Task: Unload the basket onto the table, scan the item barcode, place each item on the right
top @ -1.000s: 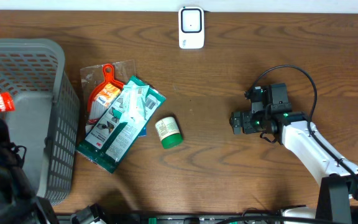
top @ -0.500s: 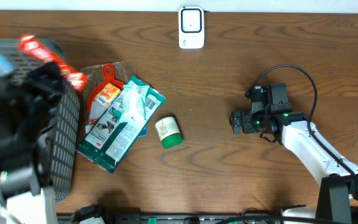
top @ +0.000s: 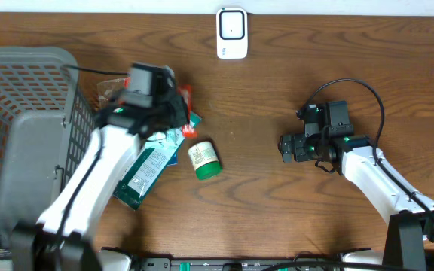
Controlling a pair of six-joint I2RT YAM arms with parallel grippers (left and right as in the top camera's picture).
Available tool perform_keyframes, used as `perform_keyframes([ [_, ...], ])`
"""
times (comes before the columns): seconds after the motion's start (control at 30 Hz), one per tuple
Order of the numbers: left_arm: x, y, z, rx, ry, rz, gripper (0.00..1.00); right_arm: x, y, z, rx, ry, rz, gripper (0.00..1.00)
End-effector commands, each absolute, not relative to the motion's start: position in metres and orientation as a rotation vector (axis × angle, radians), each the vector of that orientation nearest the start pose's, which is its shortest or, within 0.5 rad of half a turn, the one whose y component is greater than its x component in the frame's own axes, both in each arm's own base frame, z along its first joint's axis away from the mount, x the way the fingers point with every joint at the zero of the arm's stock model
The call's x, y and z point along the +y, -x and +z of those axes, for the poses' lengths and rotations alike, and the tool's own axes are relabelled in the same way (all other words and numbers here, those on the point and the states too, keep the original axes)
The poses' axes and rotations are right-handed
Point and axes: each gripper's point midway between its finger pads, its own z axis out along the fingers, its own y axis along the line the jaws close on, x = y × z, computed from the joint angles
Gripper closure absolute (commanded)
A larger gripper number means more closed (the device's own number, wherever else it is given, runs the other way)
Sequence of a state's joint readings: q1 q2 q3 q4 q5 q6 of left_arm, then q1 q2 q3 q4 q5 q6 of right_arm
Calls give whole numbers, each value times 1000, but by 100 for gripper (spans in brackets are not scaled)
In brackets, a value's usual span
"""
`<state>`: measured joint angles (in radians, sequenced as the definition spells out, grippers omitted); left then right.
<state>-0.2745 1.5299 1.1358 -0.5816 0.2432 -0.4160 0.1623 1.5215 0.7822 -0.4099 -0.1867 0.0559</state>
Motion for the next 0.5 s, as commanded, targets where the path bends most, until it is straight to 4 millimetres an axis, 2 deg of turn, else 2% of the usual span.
perform_keyframes([
  [0.0, -108, -372, 98, 2686, 217, -209, 89, 88, -315, 32, 2728, 225, 324, 1],
  [0.1, -87, -365, 62, 2757, 332, -31, 89, 88, -315, 32, 2726, 225, 325, 1],
  [0.23, -85, -356, 32, 2848, 348, 8, 89, 88, -315, 32, 2726, 225, 325, 1],
  [0.33, -84, -353, 24, 2870, 357, 22, 89, 88, -315, 32, 2725, 225, 325, 1],
  [0.47, -85, -355, 30, 2851, 356, 12, 89, 88, -315, 32, 2725, 225, 325, 1],
])
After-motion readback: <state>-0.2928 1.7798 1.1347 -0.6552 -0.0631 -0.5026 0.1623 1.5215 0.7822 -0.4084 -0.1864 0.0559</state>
